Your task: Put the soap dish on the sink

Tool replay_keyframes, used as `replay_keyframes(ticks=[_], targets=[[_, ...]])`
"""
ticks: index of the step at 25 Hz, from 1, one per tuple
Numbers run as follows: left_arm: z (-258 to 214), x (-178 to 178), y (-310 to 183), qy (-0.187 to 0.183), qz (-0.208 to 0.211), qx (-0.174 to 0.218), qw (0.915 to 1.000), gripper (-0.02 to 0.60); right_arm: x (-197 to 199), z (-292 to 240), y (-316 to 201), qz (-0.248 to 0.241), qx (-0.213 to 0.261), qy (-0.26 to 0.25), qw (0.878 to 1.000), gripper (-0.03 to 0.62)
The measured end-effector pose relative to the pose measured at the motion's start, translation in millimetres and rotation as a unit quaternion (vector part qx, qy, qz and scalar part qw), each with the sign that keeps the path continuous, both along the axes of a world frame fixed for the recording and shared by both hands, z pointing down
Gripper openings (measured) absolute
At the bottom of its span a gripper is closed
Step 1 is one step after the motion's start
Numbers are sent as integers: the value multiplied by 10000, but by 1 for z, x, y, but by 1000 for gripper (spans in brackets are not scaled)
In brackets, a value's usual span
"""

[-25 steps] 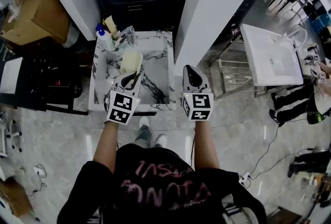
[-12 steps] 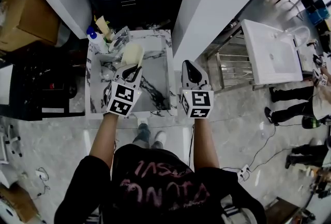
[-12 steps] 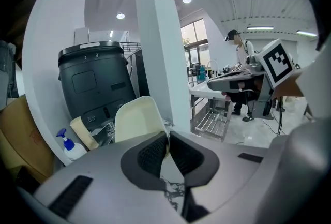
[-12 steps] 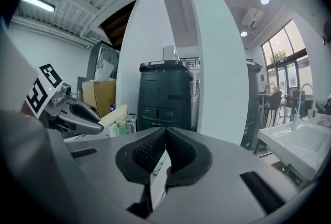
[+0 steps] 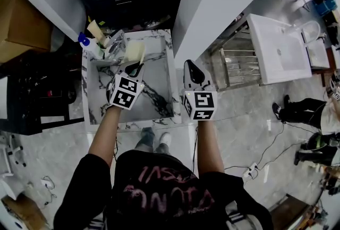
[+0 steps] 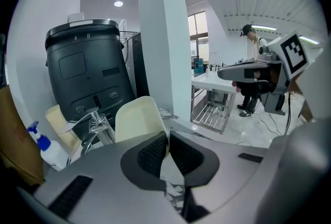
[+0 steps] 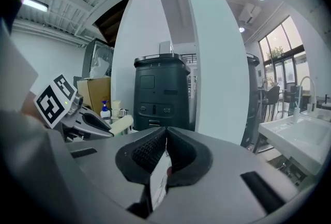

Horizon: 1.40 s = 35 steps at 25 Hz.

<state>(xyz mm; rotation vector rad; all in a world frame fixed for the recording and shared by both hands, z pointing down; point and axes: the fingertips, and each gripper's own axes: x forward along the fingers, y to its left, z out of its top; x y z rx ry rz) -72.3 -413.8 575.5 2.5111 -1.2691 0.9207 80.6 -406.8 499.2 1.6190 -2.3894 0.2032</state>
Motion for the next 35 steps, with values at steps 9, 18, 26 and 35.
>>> replay_keyframes(ticks=[9, 18, 26, 35], targets=[[56, 12, -39, -312, 315, -587, 9973, 34, 8, 19, -17, 121, -238, 41, 9996, 14], [99, 19, -63, -513, 425, -1052, 9922, 35, 15, 38, -30, 207, -369, 108, 9990, 14], [126, 22, -78, -765, 583, -1331, 9864, 37, 30, 56, -35, 345, -546, 181, 9977, 14], [134, 26, -76, -804, 709, -1391, 9845, 42, 35, 62, -38, 422, -589, 205, 9972, 11]])
